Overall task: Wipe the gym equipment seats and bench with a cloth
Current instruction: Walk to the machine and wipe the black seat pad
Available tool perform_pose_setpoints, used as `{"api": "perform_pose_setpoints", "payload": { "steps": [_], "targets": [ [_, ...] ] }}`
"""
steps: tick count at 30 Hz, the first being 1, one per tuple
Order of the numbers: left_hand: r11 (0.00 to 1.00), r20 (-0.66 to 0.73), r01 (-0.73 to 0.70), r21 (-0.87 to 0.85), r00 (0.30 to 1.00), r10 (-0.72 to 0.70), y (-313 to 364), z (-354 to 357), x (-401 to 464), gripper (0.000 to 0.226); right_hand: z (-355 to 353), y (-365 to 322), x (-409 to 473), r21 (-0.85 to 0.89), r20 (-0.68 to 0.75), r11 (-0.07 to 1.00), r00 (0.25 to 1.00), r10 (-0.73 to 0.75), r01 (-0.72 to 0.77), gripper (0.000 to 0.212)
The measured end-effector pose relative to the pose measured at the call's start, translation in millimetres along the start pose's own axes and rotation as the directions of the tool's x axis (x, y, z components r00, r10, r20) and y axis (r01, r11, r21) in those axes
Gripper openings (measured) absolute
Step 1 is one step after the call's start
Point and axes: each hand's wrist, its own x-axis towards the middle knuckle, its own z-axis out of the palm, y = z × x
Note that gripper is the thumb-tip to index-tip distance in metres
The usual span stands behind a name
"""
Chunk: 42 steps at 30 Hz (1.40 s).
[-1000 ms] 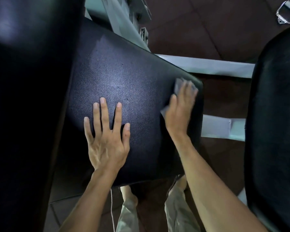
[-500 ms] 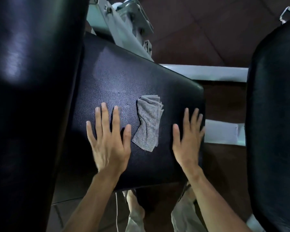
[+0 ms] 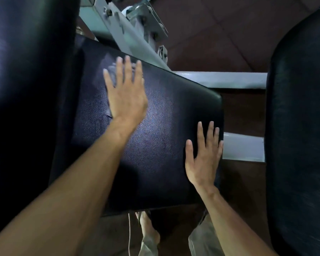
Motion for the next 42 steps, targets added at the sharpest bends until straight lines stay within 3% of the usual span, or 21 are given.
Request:
{"api": "perform_pose_setpoints", "payload": {
  "steps": [2,5,7,9,13,16,18,22,24,27,31,33,36,39,42],
  "targets": [
    [0.996,-0.011,0.091,-0.006,0.996,-0.091,-22.6,-8.6,-21.5,0.053,0.2,-0.1,-0.5,-0.003,0.003,1.0,1.0,-0.002,0.002,0.06],
    [0.99,-0.016,0.138,-0.013,0.99,-0.139,-22.5,-16.9,-130.9,0.052,-1.7,-1.3,-1.1,-0.001,0.023,1.0,1.0,0.002,-0.002,0.06],
    [1.0,0.053,0.026,-0.017,0.998,-0.025,-4.9,-13.4,-215.7,0.055,-2.1,-1.6,-1.7,0.009,0.017,1.0,1.0,0.008,-0.008,0.059],
    [0.991,0.128,-0.12,-0.053,0.984,0.126,13.3,-4.3,-245.2,0.063,-1.4,-3.0,-3.3,0.014,0.002,1.0,1.0,0.011,-0.011,0.059],
    [0.94,0.112,-0.342,-0.003,0.934,0.34,44.7,5.9,-132.6,0.07,-1.8,-1.9,-2.0,0.02,-0.007,1.0,1.0,0.011,-0.01,0.059],
    [0.988,0.092,-0.154,0.009,0.984,0.153,26.9,-3.1,-15.8,0.063,-1.1,-0.7,-2.7,0.018,-0.014,1.0,1.0,-0.005,0.005,0.059],
    [1.0,0.064,-0.016,-0.004,0.998,0.016,0.5,-7.9,11.2,0.055,-0.9,0.2,-1.3,0.017,-0.01,1.0,1.0,-0.01,0.01,0.059],
    [0.989,-0.039,0.139,-0.056,0.989,-0.141,-28.8,-16.4,-80.8,0.051,-2.5,-0.7,-2.0,0.013,0.003,1.0,1.0,0.001,-0.001,0.059],
    [0.988,-0.014,0.15,-0.034,0.989,-0.15,-15.6,-15.1,-161.7,0.052,-3.1,-1.8,-2.9,0.016,0.005,1.0,1.0,0.003,-0.003,0.059],
    [0.998,0.084,-0.051,-0.045,0.995,0.054,14.3,-5.1,-217.3,0.058,-2.0,-1.4,-2.4,0.02,0.009,1.0,1.0,0.014,-0.014,0.059],
    [0.938,0.127,-0.346,-0.022,0.93,0.346,48.3,5.8,-125.2,0.062,-1.8,-1.2,-1.6,0.019,0.009,1.0,1.0,0.01,-0.01,0.059],
    [0.953,0.14,-0.303,-0.022,0.943,0.303,46.8,3.4,-53.0,0.063,-1.2,-0.3,-2.1,0.024,-0.002,1.0,1.0,0.007,-0.006,0.059],
    [0.994,0.088,-0.103,0.027,0.991,0.101,14.0,-4.8,4.8,0.055,-0.8,1.2,-2.1,0.038,-0.02,0.999,1.0,-0.003,0.003,0.058],
    [1.0,0.033,0.024,-0.016,0.999,-0.023,-18.8,-12.3,-41.9,0.053,-2.1,-0.1,-1.9,0.032,-0.017,0.999,1.0,-0.001,0.002,0.058],
    [0.997,0.029,0.074,-0.012,0.997,-0.074,-5.1,-12.8,-151.0,0.053,-3.3,-2.3,-2.8,0.03,-0.008,0.999,1.0,0.011,-0.011,0.058]
  ]
}}
